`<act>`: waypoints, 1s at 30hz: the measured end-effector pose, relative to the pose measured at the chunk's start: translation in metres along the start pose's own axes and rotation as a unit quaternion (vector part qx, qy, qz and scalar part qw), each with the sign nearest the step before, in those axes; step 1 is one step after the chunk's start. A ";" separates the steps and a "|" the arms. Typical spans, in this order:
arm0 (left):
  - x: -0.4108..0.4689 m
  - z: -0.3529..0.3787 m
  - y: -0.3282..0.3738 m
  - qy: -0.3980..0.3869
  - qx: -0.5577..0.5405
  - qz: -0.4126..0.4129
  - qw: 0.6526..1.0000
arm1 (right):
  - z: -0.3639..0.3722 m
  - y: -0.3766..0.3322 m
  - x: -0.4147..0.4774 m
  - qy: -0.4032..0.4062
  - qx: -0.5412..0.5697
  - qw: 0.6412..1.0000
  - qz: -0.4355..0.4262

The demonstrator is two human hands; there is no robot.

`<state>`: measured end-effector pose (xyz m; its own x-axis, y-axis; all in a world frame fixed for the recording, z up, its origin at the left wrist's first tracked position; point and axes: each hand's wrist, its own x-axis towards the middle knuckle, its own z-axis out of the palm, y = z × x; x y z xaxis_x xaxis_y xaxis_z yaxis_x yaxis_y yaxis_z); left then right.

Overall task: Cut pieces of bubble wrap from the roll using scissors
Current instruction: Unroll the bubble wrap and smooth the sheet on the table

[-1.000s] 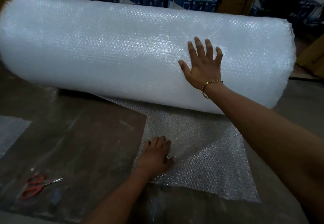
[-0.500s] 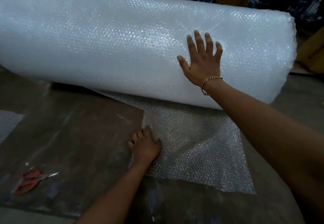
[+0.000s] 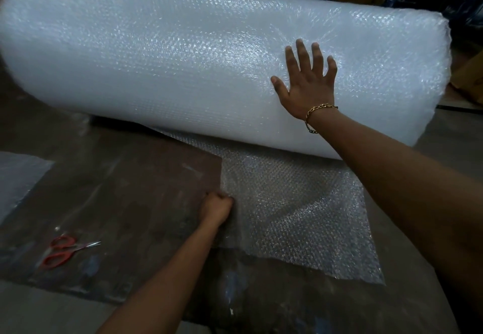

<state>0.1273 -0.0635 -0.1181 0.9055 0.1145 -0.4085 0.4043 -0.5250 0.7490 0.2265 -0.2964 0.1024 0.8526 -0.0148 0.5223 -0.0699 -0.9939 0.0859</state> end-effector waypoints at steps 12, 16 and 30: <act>-0.080 0.015 0.010 -0.144 -0.410 -0.152 0.888 | -0.012 0.006 0.000 -0.055 -0.003 0.998 -0.022; -0.112 0.042 0.007 -0.108 -0.486 -0.152 0.854 | -0.014 0.006 -0.003 -0.062 -0.005 0.998 -0.028; -0.116 0.082 0.002 0.042 -0.310 -0.082 0.946 | -0.021 0.007 -0.016 -0.081 -0.014 0.995 -0.048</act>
<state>0.0122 -0.1473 -0.1118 0.8206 0.2324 -0.5221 0.5144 0.0976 0.8520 0.2014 -0.3012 0.1128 0.9280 0.0613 0.3675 0.0041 -0.9880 0.1543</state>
